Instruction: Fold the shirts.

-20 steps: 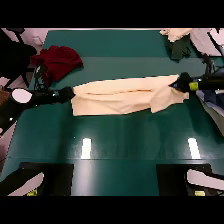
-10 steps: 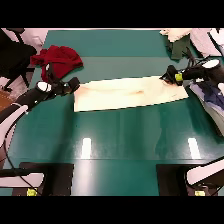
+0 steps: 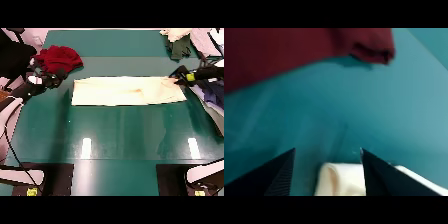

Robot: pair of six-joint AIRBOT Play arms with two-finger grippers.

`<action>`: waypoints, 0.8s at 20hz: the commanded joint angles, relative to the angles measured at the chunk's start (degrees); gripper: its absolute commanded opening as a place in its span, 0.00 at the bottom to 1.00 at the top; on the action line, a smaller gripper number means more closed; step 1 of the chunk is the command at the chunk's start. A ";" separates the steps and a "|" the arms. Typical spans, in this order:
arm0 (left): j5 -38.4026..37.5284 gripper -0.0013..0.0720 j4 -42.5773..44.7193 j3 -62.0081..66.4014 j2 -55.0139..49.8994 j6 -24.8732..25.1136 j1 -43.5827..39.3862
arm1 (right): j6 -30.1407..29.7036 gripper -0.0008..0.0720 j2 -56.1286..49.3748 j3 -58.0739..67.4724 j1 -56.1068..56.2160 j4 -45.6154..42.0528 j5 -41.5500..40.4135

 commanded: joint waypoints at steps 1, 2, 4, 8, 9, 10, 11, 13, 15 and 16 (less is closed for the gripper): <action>-9.92 0.71 -0.59 1.68 -0.02 0.81 5.86 | -0.76 0.88 2.14 0.07 -4.92 -6.14 7.63; -13.49 0.71 -0.63 2.82 0.04 2.29 6.01 | -1.57 0.95 1.84 0.04 -6.05 -5.97 8.59; -19.37 0.71 -0.87 5.40 0.09 4.68 5.29 | -4.20 0.99 0.70 0.02 -7.69 -5.31 8.85; -22.40 0.71 -1.07 8.13 0.11 4.66 2.84 | -9.90 1.00 -3.93 0.02 -9.09 -3.37 14.82; -22.64 0.71 -1.18 8.20 0.13 4.66 2.34 | -9.88 1.00 -5.07 0.02 -9.55 -3.54 16.90; -23.02 0.71 -1.25 8.20 0.13 4.66 1.99 | -9.88 1.00 -5.90 0.02 -9.70 -3.52 18.49; -23.91 0.71 -1.33 8.20 0.13 4.66 2.01 | -9.86 1.00 -6.40 0.02 -10.29 -3.72 18.95; -25.03 0.71 -1.33 8.20 0.13 4.70 2.01 | -9.84 1.00 -6.54 0.02 -11.54 -4.52 17.86; -25.27 0.71 -1.36 8.20 0.13 5.31 1.99 | -9.84 1.00 -6.54 0.02 -12.61 -4.46 17.00; -25.44 0.71 -1.46 8.20 0.13 5.31 2.01 | -9.88 1.00 -6.56 0.02 -12.61 -4.48 16.98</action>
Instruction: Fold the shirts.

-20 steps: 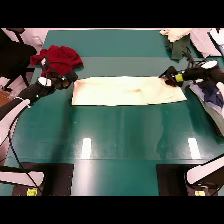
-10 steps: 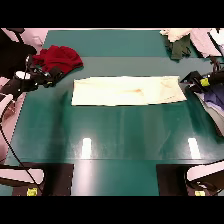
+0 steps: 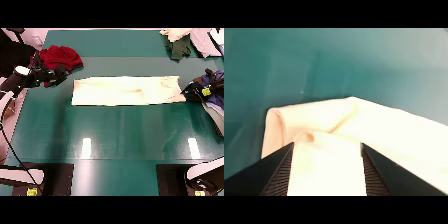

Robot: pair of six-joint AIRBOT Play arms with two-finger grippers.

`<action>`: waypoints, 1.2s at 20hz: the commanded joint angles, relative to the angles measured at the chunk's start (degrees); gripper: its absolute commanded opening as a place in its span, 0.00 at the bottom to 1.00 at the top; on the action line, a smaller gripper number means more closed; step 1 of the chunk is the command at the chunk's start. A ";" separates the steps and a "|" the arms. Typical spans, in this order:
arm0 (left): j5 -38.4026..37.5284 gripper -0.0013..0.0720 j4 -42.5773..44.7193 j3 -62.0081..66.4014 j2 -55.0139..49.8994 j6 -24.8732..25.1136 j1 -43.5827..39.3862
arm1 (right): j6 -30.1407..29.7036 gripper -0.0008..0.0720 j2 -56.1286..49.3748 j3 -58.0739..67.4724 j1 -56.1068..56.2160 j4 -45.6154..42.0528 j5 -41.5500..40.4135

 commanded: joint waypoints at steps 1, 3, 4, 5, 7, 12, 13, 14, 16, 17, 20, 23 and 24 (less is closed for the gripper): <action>-1.27 0.71 -0.26 0.17 0.04 0.90 -0.07 | -0.35 1.00 -0.52 0.02 -1.05 -0.24 -0.04; -1.27 0.71 -0.26 0.17 0.04 0.92 -0.07 | -0.92 1.00 -0.85 0.02 -0.20 1.73 -2.73; -1.31 0.70 -0.28 0.17 0.04 0.92 -0.07 | -1.07 1.00 -1.29 0.02 0.55 3.32 -4.33; -1.46 0.70 -0.33 0.17 0.04 0.92 -0.07 | -1.51 1.00 -1.79 0.02 1.36 4.85 -5.62; -2.01 0.70 -0.48 0.17 0.04 0.92 -0.07 | -1.88 1.00 -3.72 0.04 3.17 8.13 -7.30; -2.99 0.70 -0.48 0.17 0.04 0.98 -0.07 | -2.43 1.00 -9.22 0.04 7.30 15.30 -9.99; -3.28 0.70 -0.48 0.17 0.07 0.98 -0.07 | -2.71 1.00 -9.86 0.07 8.20 16.68 -10.86; -3.58 0.70 -0.48 0.17 0.04 0.98 -0.07 | -2.84 1.00 -10.38 0.09 9.11 18.10 -12.07; -4.59 0.70 -1.09 0.17 0.04 1.44 -0.20 | -2.91 0.96 -10.67 0.20 10.95 20.31 -14.27; -4.72 0.70 -1.31 0.17 0.04 2.01 -0.61 | -3.23 0.84 -10.60 0.28 11.78 21.66 -14.73; -4.90 0.70 -1.77 0.17 0.04 3.08 -3.67 | -5.86 0.31 -10.58 2.95 13.94 24.06 -10.25; -4.44 0.70 -1.75 0.17 0.04 4.37 -8.76 | -6.23 0.05 -10.03 7.32 15.78 23.63 -0.70; -3.93 0.70 -1.75 0.17 0.04 4.37 -10.58 | -6.25 0.05 -8.98 7.80 16.46 22.77 2.10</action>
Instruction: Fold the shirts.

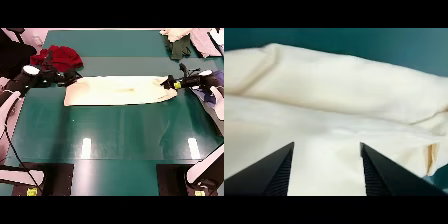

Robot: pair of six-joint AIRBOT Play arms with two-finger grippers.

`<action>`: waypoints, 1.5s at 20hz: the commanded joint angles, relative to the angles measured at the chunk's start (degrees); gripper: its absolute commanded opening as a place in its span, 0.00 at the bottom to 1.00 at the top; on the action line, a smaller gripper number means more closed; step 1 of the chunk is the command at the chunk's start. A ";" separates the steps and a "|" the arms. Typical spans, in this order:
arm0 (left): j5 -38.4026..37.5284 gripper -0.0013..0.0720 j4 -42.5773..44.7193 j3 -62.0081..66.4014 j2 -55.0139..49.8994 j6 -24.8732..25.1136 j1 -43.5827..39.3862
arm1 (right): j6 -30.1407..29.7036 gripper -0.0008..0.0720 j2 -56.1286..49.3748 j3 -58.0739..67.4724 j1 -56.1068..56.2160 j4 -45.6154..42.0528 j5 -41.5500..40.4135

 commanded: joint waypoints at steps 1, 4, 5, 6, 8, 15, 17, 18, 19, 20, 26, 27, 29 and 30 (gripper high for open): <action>1.40 0.70 -0.09 0.04 0.02 0.81 -5.95 | -0.83 0.05 2.84 2.54 2.29 0.20 10.19; 5.79 0.34 -0.28 0.04 0.02 3.45 -13.64 | -1.09 0.04 10.14 -0.31 2.21 -5.64 11.56; 8.50 0.34 -0.31 0.04 -0.04 3.78 -16.55 | -1.53 0.04 12.70 -1.44 2.23 -8.11 11.65; 12.35 0.31 -0.26 0.04 -0.17 3.80 -19.87 | -1.79 0.04 14.88 -2.64 2.23 -9.79 11.80; 19.50 0.05 -0.26 0.07 -1.31 6.78 -25.86 | -2.32 0.04 18.62 -5.44 2.19 -11.06 11.93; 20.17 0.05 -1.62 7.96 -13.40 6.75 -38.01 | -3.21 0.04 24.35 -9.55 -6.51 -8.79 12.00; 19.96 0.05 -2.03 11.74 -17.16 6.67 -39.47 | -3.23 0.04 26.21 -9.53 -7.56 -8.26 10.95; 19.82 0.05 -2.78 13.51 -18.69 6.40 -39.71 | -3.21 0.04 26.80 -9.51 -7.52 -7.85 10.88; 19.76 0.05 -4.02 15.23 -20.04 6.29 -39.87 | -3.17 0.04 27.12 -9.44 -7.06 -7.23 10.95; 19.80 0.05 -4.94 16.96 -21.35 6.29 -39.89 | -2.82 0.04 27.32 -9.44 -5.84 -7.17 10.99; 16.76 0.05 -5.60 21.92 -26.23 6.29 -39.89 | 0.92 0.05 27.32 -7.30 8.50 -3.06 5.33; 15.58 0.05 -4.42 21.92 -26.29 6.27 -39.89 | 2.21 0.05 27.32 -5.51 11.67 -2.99 3.23; 14.08 0.05 -2.32 21.94 -26.27 6.23 -39.69 | 4.85 0.04 27.28 -1.53 17.42 -3.06 -0.98; 13.44 0.05 -2.36 21.97 -26.18 5.77 -39.15 | 5.62 0.04 27.23 0.17 19.93 -3.23 -3.32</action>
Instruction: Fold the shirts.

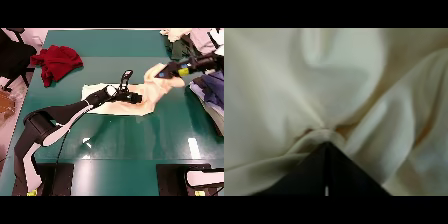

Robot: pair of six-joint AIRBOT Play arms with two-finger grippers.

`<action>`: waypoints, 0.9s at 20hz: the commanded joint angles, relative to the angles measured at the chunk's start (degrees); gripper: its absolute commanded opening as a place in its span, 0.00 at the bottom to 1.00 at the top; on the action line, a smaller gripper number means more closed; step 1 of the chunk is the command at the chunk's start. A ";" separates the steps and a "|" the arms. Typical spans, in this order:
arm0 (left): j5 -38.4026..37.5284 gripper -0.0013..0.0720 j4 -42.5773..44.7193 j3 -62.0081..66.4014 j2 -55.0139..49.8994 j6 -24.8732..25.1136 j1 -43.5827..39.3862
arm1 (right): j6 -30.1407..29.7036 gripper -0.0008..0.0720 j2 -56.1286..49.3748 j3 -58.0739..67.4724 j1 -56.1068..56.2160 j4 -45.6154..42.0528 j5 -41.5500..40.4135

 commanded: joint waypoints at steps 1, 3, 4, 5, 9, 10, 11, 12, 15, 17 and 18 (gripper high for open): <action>-3.45 0.05 1.66 0.66 -0.07 -1.92 1.70 | 4.52 0.05 -0.24 5.70 9.57 0.04 -8.96; -7.45 0.05 8.57 1.09 3.26 -9.62 6.64 | 6.05 0.05 -2.34 9.18 12.87 0.15 -9.92; -11.47 0.05 20.24 1.14 6.14 -19.41 10.08 | 6.91 0.05 -3.98 10.88 14.34 0.31 -9.84; -19.04 0.05 36.46 1.14 10.16 -30.62 14.25 | 7.74 0.05 -5.75 12.61 15.72 0.33 -9.62; -42.97 0.05 76.26 1.11 27.26 -34.58 29.51 | 9.79 0.05 -14.08 19.12 23.21 0.37 -10.38; -43.50 0.05 76.85 1.11 31.74 -31.71 33.09 | 10.54 0.05 -16.59 20.81 25.86 0.37 -11.23; -43.15 0.05 76.35 1.11 35.67 -30.38 35.71 | 11.13 0.04 -19.17 22.43 28.44 0.37 -12.63; -42.51 0.05 75.69 1.11 39.21 -29.44 37.66 | 11.91 0.05 -21.88 23.96 31.10 0.39 -14.38; -42.56 0.05 74.86 1.11 47.01 -29.03 39.34 | 14.45 0.32 -31.10 28.59 39.36 1.42 -24.06; -43.76 0.05 69.02 1.11 49.40 -26.58 39.34 | 14.53 0.97 -35.60 28.68 43.85 8.90 -37.42; -44.44 0.05 67.19 1.07 49.75 -26.27 39.34 | 13.68 0.96 -37.27 28.68 45.18 14.49 -41.42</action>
